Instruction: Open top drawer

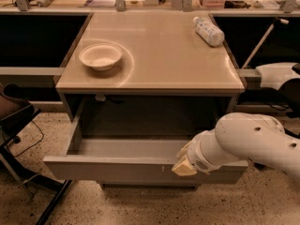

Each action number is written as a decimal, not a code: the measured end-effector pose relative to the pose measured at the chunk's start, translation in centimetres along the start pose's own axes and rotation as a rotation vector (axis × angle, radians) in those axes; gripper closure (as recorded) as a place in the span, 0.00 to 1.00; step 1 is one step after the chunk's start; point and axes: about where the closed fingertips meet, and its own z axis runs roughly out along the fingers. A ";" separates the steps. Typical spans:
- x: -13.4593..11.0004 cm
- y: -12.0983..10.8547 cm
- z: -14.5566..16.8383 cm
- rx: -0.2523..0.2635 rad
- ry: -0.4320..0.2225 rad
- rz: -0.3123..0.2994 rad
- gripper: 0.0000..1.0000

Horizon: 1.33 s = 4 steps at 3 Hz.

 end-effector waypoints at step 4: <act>0.0 0.0 0.0 0.000 0.000 0.000 0.13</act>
Offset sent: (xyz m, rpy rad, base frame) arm 0.0000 0.0000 0.0000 0.0000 0.0000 0.0000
